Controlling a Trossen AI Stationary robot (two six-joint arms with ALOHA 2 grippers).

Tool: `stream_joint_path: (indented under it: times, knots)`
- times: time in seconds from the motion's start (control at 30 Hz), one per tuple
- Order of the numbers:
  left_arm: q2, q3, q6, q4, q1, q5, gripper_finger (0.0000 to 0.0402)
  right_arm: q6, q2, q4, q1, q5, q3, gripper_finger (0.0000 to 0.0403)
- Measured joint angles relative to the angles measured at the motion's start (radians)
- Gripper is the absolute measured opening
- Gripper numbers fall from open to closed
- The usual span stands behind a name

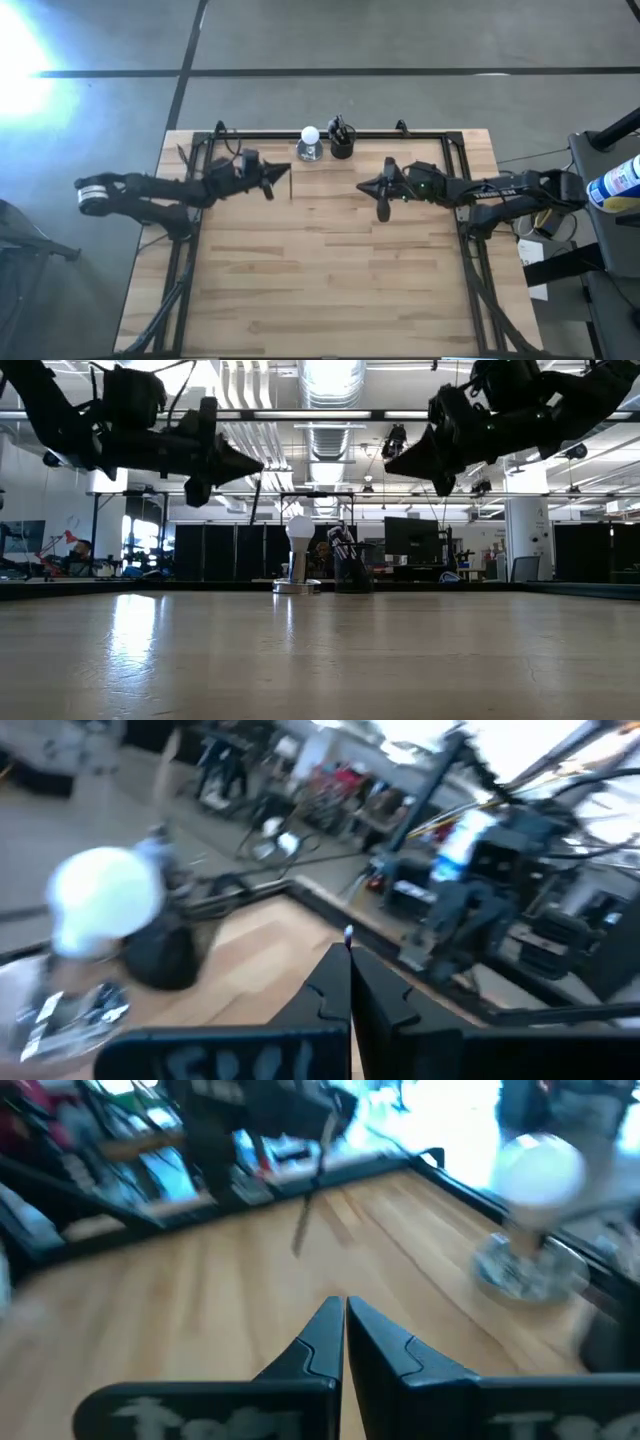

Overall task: Pick & Place Makeup Supplies
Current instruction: Put the makeup brush into the black makeup holder

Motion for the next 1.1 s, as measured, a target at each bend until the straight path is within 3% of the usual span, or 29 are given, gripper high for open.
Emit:
stream_joint_path:
  times: [0.27, 0.47, 0.7, 0.9, 1.1]
  knots:
    - [0.053, 0.088, 0.125, 0.060, -0.156, -0.036, 0.0000, 0.095, 0.197, 0.281, 0.085, -0.006, 0.050, 0.0058]
    - [0.113, 0.160, 0.174, 0.103, -0.215, -0.036, 0.0000, 0.114, 0.341, 0.324, 0.103, -0.010, 0.163, 0.0124]
    - [0.194, 0.225, 0.203, 0.137, -0.257, -0.027, 0.0000, 0.087, 0.412, 0.342, 0.107, -0.010, 0.269, 0.0174]
    - [0.245, 0.261, 0.212, 0.148, -0.262, -0.014, 0.0000, 0.062, 0.414, 0.341, 0.106, -0.008, 0.297, 0.0174]
    - [0.276, 0.292, 0.225, 0.149, -0.262, 0.008, 0.0000, 0.046, 0.421, 0.340, 0.109, -0.005, 0.308, 0.0119]
